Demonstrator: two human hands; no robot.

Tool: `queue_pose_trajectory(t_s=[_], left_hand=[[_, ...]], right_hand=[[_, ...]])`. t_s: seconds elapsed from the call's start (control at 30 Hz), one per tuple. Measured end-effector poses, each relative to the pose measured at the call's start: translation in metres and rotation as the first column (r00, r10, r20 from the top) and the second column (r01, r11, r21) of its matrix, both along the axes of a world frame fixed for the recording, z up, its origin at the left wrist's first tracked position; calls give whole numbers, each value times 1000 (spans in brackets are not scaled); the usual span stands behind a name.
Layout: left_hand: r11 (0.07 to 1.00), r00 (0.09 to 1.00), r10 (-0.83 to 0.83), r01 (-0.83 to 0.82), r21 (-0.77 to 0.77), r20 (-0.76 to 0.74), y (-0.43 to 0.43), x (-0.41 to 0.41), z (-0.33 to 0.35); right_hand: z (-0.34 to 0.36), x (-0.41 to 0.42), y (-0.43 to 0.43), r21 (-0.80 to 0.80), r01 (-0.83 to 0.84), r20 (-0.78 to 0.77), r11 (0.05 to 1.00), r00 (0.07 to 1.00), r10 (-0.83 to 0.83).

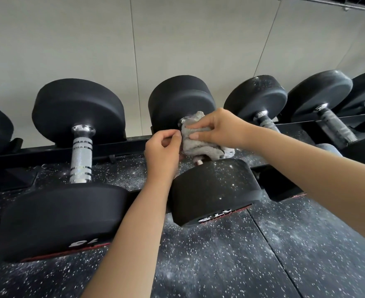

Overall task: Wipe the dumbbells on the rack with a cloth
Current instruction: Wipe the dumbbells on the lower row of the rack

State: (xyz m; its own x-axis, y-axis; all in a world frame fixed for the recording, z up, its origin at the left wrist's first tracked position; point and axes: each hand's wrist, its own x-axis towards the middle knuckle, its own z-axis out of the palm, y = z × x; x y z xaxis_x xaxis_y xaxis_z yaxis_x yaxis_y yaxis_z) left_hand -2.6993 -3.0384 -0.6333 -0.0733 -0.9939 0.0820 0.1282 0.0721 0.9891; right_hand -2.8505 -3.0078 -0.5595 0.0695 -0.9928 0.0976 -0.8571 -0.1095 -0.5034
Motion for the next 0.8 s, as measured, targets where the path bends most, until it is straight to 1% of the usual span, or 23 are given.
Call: queue_pose_trajectory(t_s=[0.07,0.2,0.3,0.43,0.53,0.7,0.77,0.8], left_hand=[[1000,1000,-4,4,-2,2,0,0,1],[999,999,-32,33,32,-10,1,0,2],[999,1000,-28,28,39,-15,3,1,5],[999,1000,-14,15,42,-28,5,3,4],[999,1000,-20,20,36,-18,5,4,5],[991,999,-47,48,127,-13,3,3,4],[986,998,-58,61,153,-22,6,5,6],[984,997,-67,71,166,-28,9,5,7]], right_hand=[[0,-2,2,53,-42,-1,998,999,42],[3,4,-13,-21,4,4,1000,1000,-4],[5,6,-18,-3,2,7,1000,1000,-2],[2,1,1,72,-28,-24,997,999,29],[2,0,9,144,-60,39,988,998,55],[-1,7,4,76,-11,132,997,991,1],[-3,5,5,71,5,97,997,995,-12],[-2,3,8,108,-13,68,994,998,6]])
